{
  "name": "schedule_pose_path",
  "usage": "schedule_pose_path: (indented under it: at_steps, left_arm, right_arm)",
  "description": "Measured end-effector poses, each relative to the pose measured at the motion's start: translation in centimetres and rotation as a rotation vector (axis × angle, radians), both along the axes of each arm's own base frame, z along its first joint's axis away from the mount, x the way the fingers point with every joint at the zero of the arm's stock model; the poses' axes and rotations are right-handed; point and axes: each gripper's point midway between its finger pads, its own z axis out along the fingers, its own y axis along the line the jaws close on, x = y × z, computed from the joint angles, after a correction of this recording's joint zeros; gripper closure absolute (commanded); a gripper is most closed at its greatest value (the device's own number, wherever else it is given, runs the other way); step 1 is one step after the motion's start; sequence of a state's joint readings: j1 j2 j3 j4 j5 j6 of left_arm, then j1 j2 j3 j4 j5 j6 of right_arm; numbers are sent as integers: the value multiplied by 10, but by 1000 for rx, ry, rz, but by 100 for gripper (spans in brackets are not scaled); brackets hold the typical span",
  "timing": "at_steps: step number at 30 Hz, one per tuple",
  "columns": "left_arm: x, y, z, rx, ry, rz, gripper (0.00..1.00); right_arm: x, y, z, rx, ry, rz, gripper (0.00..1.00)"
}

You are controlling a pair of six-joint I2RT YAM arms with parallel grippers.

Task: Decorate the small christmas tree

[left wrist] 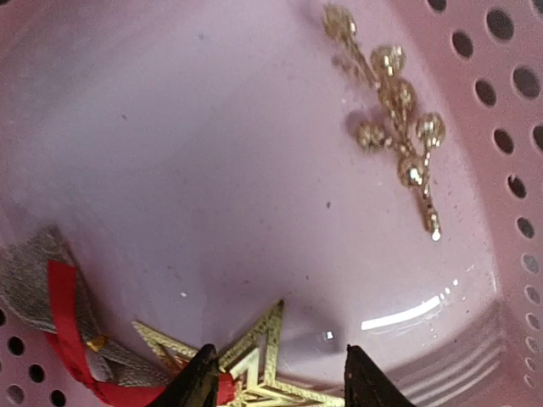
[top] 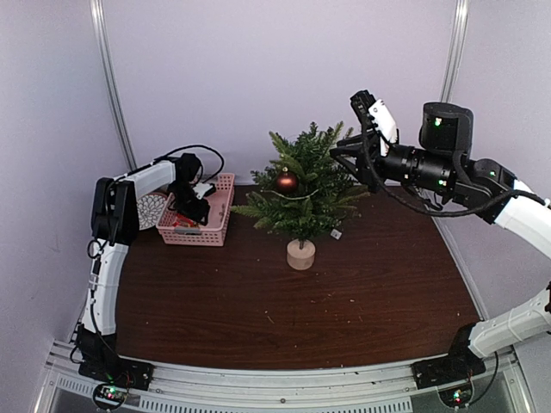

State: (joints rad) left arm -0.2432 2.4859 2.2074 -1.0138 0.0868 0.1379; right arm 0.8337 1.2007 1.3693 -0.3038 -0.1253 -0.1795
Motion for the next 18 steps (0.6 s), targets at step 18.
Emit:
schedule_pose_path:
  at_steps: [18]
  left_arm:
    - [-191, -14, 6, 81, 217, -137, 47]
  right_arm:
    - [4, -6, -6, -21, 6, -20, 73]
